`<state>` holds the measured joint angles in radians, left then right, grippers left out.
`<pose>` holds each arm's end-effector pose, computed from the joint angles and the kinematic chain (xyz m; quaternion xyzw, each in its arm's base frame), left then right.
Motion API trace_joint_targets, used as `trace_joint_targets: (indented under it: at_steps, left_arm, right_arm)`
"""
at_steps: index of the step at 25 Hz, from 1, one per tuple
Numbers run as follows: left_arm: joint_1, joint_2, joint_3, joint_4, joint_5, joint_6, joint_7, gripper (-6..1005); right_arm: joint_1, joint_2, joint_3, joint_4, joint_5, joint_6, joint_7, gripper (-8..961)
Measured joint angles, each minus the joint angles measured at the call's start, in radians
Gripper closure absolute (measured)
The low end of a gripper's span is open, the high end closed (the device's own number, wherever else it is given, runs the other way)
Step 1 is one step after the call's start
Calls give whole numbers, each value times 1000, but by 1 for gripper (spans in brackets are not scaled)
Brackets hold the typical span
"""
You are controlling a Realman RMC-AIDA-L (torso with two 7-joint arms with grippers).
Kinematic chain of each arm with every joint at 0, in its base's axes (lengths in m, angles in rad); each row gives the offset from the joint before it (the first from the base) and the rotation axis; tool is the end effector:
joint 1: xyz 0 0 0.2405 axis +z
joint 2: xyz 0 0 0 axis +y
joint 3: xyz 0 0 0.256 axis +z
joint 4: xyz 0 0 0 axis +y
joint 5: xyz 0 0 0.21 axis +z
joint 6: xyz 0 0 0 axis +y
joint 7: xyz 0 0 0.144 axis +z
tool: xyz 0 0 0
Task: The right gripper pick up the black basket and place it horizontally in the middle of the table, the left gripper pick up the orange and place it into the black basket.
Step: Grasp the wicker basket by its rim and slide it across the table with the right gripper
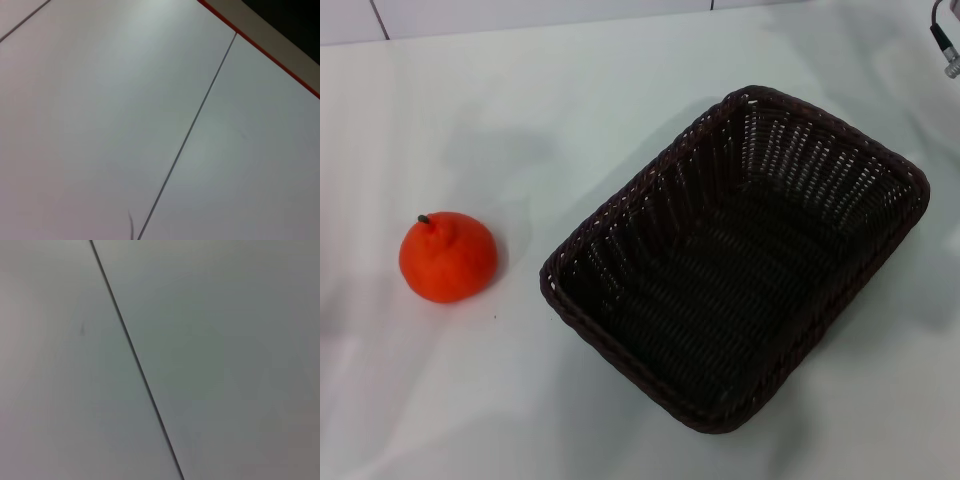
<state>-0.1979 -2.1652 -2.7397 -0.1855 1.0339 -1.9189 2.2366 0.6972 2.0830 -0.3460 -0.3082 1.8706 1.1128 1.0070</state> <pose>-0.3219 0.2127 0.0526 -0.5581 -0.2110 -0.6270 0.5008 0.2635 0.4249 0.0543 -0.3048 -0.6774 -0.4766 0.4703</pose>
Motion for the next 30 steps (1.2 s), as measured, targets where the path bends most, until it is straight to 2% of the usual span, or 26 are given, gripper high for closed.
trace_joint_targets:
  at_steps: [7, 10, 13, 16, 18, 20, 22, 25, 30]
  left_arm:
    - [0, 1, 0, 0, 0, 0, 0, 175]
    - [-2, 1, 0, -1, 0, 0, 0, 175]
    - [-4, 2, 0, -5, -1, -2, 0, 176]
    - [-7, 2, 0, -9, -2, -7, 0, 176]
    - [-10, 2, 0, -12, -2, -9, 0, 176]
    - [-14, 2, 0, -13, -2, -10, 3, 176]
    - [-17, 2, 1, -16, -2, -9, 6, 176]
    - [-18, 2, 3, -22, -2, -6, 7, 175]
    - [-19, 4, 0, -24, -2, 0, 9, 176]
  right_arm:
    - [-3, -9, -62, -10, -2, -2, 46, 118]
    - [-10, -31, -160, -43, -17, 0, 147, 118]
    - [-24, -72, -309, -160, -142, 8, 380, 117]
    - [-23, -137, -436, -321, -404, 68, 752, 117]
    - [-4, -180, -472, -420, -597, 159, 970, 117]
    - [22, -205, -472, -505, -760, 267, 1112, 117]
    - [45, -216, -469, -585, -896, 359, 1204, 117]
    - [78, -216, -468, -674, -1075, 468, 1283, 117]
    - [123, -206, -469, -696, -1239, 564, 1321, 123]
